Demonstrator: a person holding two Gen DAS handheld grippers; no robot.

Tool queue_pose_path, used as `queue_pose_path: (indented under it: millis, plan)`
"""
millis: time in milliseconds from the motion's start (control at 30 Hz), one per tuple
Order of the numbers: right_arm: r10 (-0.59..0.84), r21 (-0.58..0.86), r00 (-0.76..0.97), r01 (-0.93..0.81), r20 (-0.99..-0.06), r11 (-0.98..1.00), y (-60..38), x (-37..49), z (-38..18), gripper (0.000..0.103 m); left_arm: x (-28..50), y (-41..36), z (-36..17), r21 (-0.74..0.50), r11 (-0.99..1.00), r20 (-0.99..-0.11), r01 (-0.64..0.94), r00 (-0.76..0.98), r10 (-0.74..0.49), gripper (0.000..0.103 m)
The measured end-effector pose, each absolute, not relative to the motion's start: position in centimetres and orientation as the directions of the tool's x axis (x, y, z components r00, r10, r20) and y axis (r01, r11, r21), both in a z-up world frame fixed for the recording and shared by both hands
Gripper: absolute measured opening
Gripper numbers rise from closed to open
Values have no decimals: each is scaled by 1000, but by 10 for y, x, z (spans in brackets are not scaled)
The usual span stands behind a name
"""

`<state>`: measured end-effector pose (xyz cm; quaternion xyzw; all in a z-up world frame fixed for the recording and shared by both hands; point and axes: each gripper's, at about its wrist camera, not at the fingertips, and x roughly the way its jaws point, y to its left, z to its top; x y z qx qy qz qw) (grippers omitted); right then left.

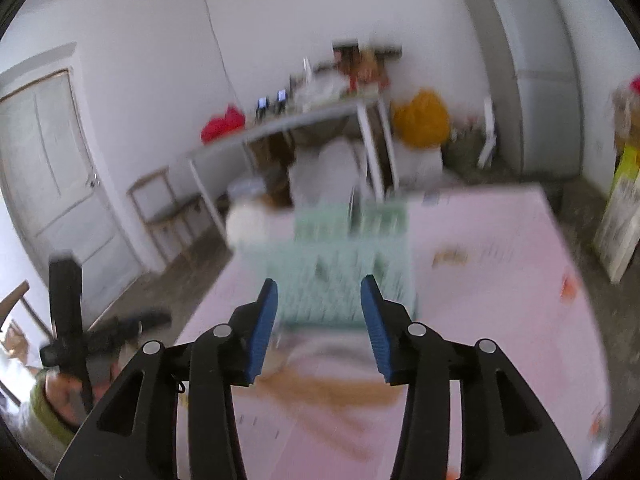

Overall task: Organize utensils
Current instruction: 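Move both grippers back toward the loose wooden chopsticks, then close the right gripper on one wooden chopstick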

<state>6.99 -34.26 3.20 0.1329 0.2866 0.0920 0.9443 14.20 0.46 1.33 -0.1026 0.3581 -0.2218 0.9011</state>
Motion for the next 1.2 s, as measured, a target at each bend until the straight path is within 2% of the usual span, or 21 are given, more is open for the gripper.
queue_pose_path:
  millis: [167, 233, 433, 500, 600, 967, 1200]
  plan:
    - [280, 330, 729, -78, -625, 941, -318, 65, -20, 43, 146, -2, 7, -327, 883, -618, 336, 631, -469, 94]
    - [291, 347, 707, -69, -645, 935, -314, 66, -33, 43, 148, -4, 5, -320, 883, -623, 343, 626, -469, 89]
    - [359, 421, 670, -75, -650, 904, -318, 85, -50, 43, 166, -14, -4, -341, 872, -645, 351, 587, -489, 60]
    - [389, 446, 661, -91, -642, 890, -318, 94, -54, 43, 176, -21, -7, -362, 858, -646, 364, 566, -512, 46]
    - [416, 461, 646, -110, -640, 880, -315, 111, -57, 43, 188, -33, -9, -372, 848, -649, 378, 547, -529, 37]
    - [543, 541, 487, -159, -684, 826, -299, 158, -85, 43, 243, -52, -32, -353, 856, -712, 378, 485, -507, 19]
    - [661, 608, 377, -266, -649, 748, -277, 167, -94, 43, 233, -41, -44, -396, 845, -715, 359, 457, -529, 17]
